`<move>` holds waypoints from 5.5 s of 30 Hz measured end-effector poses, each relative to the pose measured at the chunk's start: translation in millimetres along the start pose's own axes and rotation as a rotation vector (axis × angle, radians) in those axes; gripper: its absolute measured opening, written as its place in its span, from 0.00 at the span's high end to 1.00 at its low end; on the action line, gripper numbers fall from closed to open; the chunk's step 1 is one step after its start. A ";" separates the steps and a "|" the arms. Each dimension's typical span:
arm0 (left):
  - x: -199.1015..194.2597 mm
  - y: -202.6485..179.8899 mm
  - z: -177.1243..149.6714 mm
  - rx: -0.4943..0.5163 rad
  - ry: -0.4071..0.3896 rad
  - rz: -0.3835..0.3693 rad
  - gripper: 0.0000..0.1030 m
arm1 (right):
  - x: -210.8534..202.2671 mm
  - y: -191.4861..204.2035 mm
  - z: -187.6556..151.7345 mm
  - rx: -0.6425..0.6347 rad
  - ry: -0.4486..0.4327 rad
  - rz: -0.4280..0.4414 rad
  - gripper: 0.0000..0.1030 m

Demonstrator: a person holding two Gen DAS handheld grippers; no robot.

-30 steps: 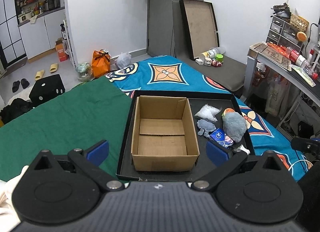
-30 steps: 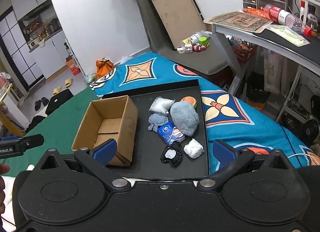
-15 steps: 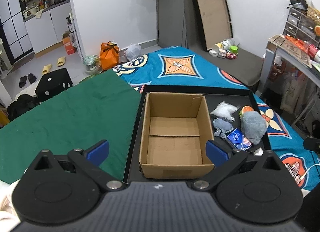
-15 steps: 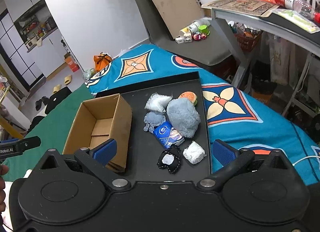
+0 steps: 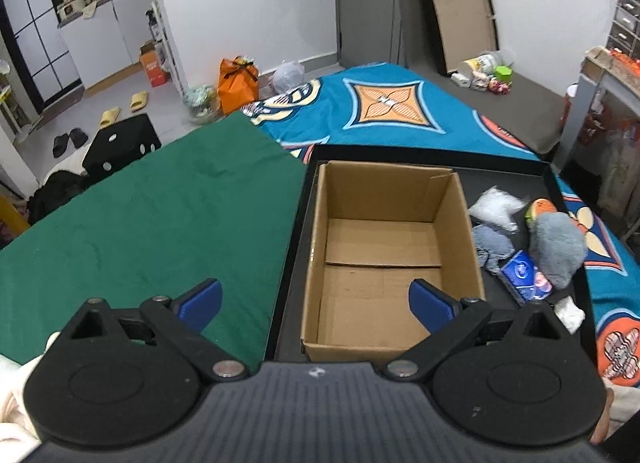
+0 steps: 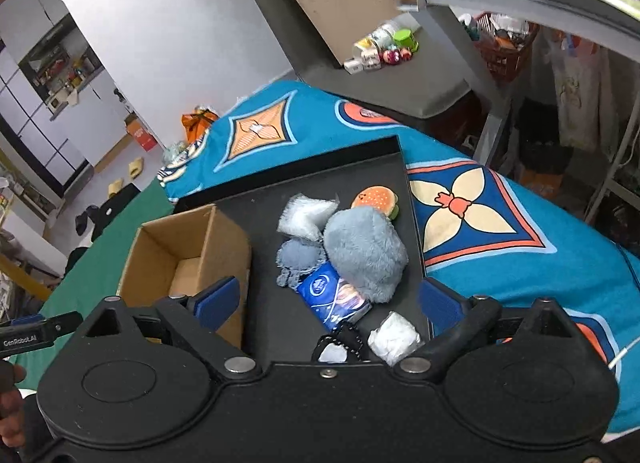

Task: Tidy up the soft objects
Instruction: 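Reach the right gripper down and grasp the fluffy light-blue plush, then lift the plush with the right gripper and release it into the box, then lower the right gripper and grasp the blue tissue pack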

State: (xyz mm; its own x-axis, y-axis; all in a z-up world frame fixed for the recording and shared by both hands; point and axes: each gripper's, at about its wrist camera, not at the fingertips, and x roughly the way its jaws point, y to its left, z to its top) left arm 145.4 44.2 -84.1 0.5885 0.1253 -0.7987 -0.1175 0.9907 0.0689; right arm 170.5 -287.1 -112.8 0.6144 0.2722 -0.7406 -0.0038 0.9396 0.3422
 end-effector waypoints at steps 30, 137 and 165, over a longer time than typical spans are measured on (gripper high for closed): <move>120.1 -8.6 -5.8 0.146 0.222 0.135 0.44 | 136.3 -3.7 7.0 -0.079 0.104 -0.156 0.19; 96.8 17.7 -11.7 0.026 0.088 -0.018 0.79 | 90.1 150.4 -6.8 -0.534 -0.041 -0.053 0.18; 85.9 -17.2 -14.3 0.199 0.047 0.148 0.19 | 126.6 28.9 -25.1 -0.255 0.124 -0.050 0.18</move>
State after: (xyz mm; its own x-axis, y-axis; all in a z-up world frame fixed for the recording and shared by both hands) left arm 186.6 37.2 -162.4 0.5383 0.2721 -0.7977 -0.0372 0.9532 0.3001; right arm 228.4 -220.3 -211.2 0.5173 0.2326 -0.8236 -0.1839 0.9701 0.1584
